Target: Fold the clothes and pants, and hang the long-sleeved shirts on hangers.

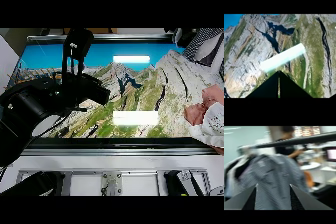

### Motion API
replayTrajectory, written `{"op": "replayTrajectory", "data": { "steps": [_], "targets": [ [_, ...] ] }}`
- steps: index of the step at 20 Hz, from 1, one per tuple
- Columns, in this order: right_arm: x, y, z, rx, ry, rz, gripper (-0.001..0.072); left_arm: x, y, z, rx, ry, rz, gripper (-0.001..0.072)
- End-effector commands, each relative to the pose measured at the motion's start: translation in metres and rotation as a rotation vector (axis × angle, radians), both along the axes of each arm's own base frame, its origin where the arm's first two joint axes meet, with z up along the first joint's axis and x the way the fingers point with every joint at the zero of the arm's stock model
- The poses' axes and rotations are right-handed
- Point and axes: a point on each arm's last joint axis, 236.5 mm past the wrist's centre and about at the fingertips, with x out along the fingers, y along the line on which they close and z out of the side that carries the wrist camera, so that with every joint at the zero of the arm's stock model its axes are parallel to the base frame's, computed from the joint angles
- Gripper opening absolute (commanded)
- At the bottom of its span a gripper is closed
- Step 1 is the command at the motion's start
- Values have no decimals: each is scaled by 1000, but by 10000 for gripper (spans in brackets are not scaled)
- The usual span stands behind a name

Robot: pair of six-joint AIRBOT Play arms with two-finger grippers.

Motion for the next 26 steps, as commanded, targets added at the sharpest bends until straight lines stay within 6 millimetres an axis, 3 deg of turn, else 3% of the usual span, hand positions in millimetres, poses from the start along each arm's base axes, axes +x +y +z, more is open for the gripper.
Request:
{"op": "replayTrajectory", "data": {
  "steps": [1,3,6,8,10,13,16,20,21,23,26],
  "targets": [
    [72,105,-28,-145,142,436,435,6,9,-2,4,6,28,15],
    [111,181,-80,-150,294,754,433,11,26,-11,10,54,74,16],
    [133,291,-173,-175,565,1102,431,2,32,-41,-84,212,96,16],
    [123,357,-248,-241,785,1266,431,-4,36,-62,-134,265,107,15],
    [100,410,-316,-292,980,1384,432,-10,40,-76,-177,295,116,15],
    [63,470,-389,-373,1118,1514,431,-18,40,-85,-231,310,116,15],
    [35,501,-424,-394,1181,1602,432,-23,44,-86,-232,306,115,15],
    [25,511,-428,-389,1188,1642,430,-24,45,-81,-238,297,113,16],
    [25,511,-428,-390,1189,1642,351,-24,44,-81,-238,297,113,15],
    [24,511,-428,-390,1195,1646,10,-24,45,-81,-238,297,113,15],
    [24,511,-428,-390,1194,1646,17,-24,44,-81,-238,297,113,15]
  ]
}}
